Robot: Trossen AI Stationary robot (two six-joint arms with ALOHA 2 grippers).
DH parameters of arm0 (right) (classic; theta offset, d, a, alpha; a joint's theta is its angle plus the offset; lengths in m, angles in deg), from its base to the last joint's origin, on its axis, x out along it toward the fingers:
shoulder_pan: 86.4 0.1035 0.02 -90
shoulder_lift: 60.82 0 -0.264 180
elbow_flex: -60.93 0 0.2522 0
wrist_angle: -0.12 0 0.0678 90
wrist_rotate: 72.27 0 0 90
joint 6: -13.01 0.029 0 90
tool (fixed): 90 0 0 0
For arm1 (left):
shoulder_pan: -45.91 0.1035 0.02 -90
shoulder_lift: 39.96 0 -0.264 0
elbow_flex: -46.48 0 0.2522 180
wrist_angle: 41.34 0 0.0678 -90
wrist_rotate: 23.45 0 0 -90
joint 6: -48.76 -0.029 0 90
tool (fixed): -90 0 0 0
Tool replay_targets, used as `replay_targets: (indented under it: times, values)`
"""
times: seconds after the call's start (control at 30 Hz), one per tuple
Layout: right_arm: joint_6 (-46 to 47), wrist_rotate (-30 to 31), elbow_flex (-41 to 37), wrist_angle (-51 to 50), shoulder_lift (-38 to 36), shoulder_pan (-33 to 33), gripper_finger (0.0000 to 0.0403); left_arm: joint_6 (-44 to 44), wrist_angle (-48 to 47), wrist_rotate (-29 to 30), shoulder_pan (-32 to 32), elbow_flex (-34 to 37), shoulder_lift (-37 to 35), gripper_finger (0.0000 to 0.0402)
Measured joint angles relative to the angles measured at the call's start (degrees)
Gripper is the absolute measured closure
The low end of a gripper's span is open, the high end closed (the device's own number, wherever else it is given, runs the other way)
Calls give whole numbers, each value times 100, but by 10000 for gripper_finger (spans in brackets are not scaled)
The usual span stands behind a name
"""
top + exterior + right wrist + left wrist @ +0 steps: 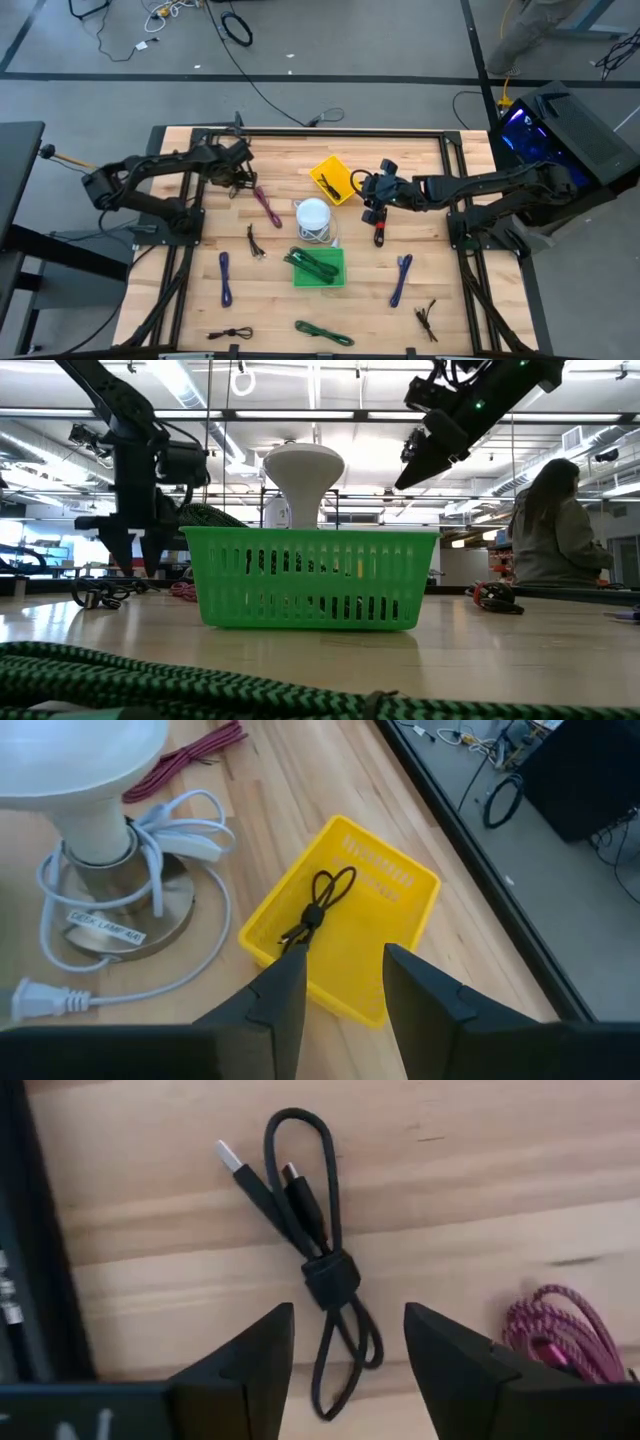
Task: Pick & Place USB Port
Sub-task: Put the black USB cable into the yellow bin
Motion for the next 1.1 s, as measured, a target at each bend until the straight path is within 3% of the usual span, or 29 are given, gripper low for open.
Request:
replay_targets:
  times: [0.23, 0.37, 0.47, 0.63, 0.77, 0.93, 1.1]
  values:
    - [-2, -2, 0, -7, 0, 224, 268, -11, 37, 260, 99, -2, 519, 206]
    - [-2, 0, 0, -7, 0, 293, 268, -161, 98, 222, 168, -2, 647, 229]
    - [4, 0, 0, -6, 0, 318, 268, -367, 208, 198, 233, -2, 682, 270]
    - [46, 0, 0, -7, 0, 323, 268, -687, 227, 211, 321, -13, 677, 379]
    - [70, 0, 2, -26, 0, 323, 268, -845, 196, 443, 339, -28, 675, 384]
    - [73, 0, 2, -84, 0, 323, 268, -1655, -5, 394, 152, -456, 566, 386]
    - [90, 0, 2, -70, 0, 323, 268, -3203, -386, 587, -389, -1303, 513, 386]
